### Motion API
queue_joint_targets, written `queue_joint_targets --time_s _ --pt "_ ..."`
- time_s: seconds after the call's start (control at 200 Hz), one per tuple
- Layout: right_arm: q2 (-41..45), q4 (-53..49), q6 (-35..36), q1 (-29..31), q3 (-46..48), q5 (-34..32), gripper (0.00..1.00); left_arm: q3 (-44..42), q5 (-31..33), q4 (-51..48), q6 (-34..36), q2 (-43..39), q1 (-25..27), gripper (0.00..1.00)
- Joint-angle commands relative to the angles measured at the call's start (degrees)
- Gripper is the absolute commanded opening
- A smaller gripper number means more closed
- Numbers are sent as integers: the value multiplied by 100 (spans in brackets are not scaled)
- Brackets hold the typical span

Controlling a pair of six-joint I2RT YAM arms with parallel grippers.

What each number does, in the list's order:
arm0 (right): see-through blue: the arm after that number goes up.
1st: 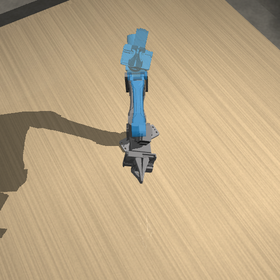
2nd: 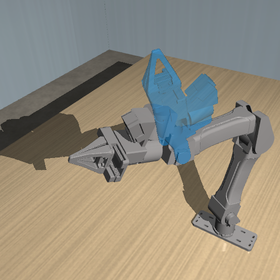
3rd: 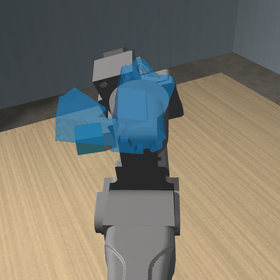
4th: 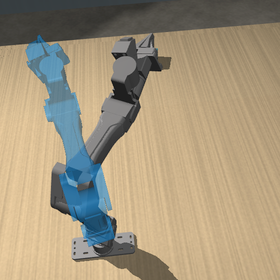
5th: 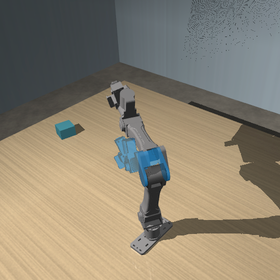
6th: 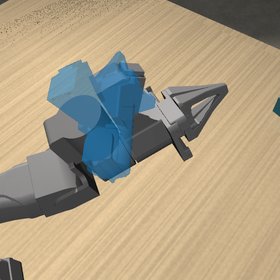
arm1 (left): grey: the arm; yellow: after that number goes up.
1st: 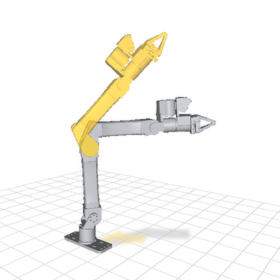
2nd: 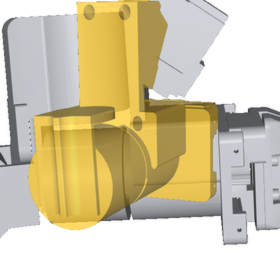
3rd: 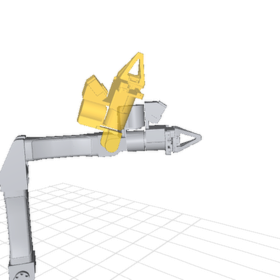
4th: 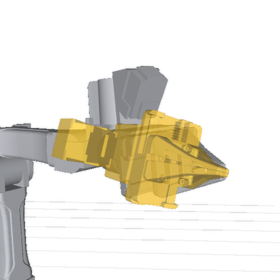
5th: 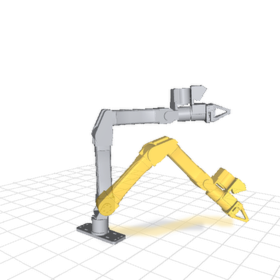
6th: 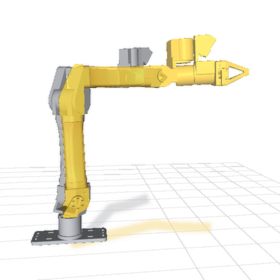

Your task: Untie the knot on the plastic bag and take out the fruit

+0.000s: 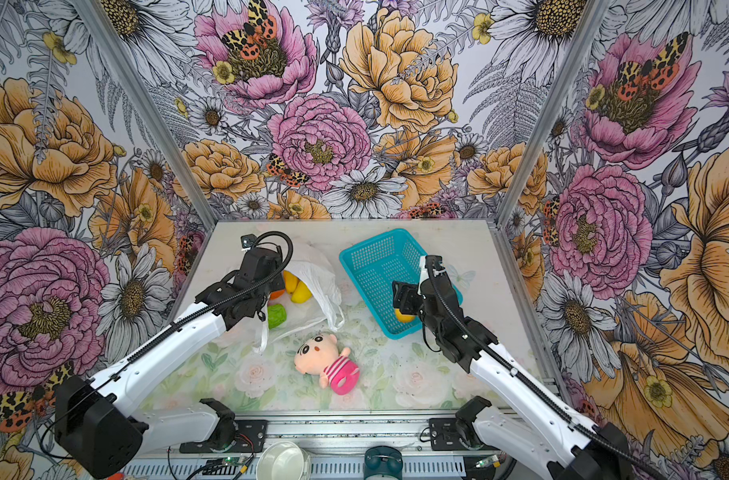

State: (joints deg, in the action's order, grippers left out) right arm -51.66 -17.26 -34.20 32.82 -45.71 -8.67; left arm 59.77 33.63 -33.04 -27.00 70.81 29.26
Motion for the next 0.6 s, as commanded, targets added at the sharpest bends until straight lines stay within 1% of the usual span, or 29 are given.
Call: queue_joint_targets --time_s 0.0,0.065,0.155,0.2,0.275,0.34,0.405,0.45,0.515,0.595 --pt "107 -208 52 253 -939 285 71 9 63 174 45 -48 46 0" --pt "-137 -199 366 598 -1389 245 69 23 57 166 54 -48 41 0" --pt "-797 -78 961 1192 -1765 -134 68 7 1 171 51 -113 62 0" --pt "-1174 207 1328 1610 -1772 -252 66 0 29 167 55 -138 69 0" --pt "-1705 916 1939 2287 -1570 -635 66 -26 138 181 72 -163 74 0" --pt "-2141 1128 2390 2797 -1581 -810 64 -18 137 170 75 -159 70 0" --pt "-2395 1352 2865 3378 -1580 -1196 61 -19 72 179 66 -172 88 0" --pt "-2495 1630 3154 3668 -1478 -1251 61 -19 42 192 55 -177 97 0" --pt "-2593 1945 3250 3882 -1296 -1264 59 -29 21 201 46 -158 93 0" --pt "-2713 2033 2884 3896 -1216 -1365 50 -14 5 201 37 -122 98 0"
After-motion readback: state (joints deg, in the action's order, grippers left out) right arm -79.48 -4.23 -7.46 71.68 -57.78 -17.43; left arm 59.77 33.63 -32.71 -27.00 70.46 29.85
